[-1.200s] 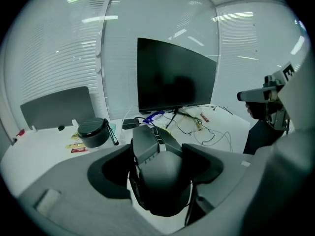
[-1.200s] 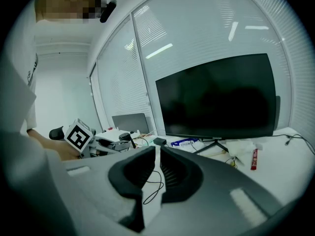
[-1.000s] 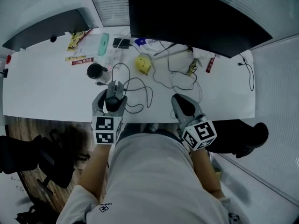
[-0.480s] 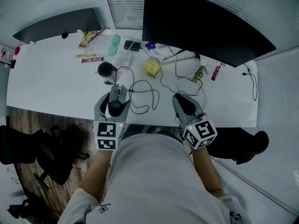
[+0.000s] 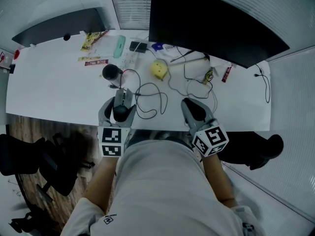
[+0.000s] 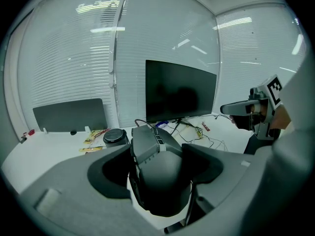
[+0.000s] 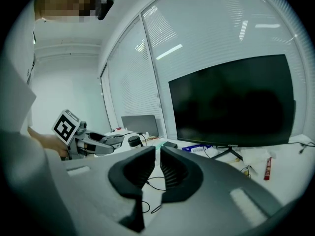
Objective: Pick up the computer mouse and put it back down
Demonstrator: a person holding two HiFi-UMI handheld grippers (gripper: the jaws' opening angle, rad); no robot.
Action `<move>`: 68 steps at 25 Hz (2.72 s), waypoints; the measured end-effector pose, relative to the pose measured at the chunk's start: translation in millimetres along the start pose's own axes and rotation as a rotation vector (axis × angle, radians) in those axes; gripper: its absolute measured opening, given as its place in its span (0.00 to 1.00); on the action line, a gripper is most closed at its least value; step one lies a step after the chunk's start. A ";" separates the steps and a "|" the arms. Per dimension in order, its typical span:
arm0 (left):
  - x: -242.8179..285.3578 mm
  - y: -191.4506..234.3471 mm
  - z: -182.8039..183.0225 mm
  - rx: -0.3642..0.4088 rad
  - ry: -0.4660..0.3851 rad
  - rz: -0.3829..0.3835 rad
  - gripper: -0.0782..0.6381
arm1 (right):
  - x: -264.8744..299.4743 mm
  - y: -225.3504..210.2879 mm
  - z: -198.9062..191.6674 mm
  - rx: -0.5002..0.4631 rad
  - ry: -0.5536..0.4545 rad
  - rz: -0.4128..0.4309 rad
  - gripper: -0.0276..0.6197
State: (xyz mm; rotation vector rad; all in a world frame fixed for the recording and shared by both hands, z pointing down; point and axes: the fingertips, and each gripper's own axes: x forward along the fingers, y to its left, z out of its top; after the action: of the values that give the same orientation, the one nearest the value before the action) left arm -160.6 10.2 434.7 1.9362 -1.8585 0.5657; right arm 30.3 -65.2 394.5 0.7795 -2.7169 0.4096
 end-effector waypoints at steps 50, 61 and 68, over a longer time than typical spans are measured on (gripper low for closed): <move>178.6 -33.6 -113.4 0.048 0.281 -0.212 0.57 | -123.5 -44.1 -69.8 0.150 0.132 -0.447 0.09; 200.8 -40.1 -143.4 0.059 0.336 -0.232 0.57 | -131.2 -44.4 -78.7 0.177 0.160 -0.493 0.09; 211.9 -37.8 -152.2 0.046 0.353 -0.232 0.57 | -129.3 -46.6 -79.1 0.177 0.164 -0.507 0.09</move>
State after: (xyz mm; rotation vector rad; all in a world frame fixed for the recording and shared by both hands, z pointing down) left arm -117.7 -83.5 677.3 1.8998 -1.3950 0.8192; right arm 176.3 -15.3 431.6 1.3683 -2.2433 0.5658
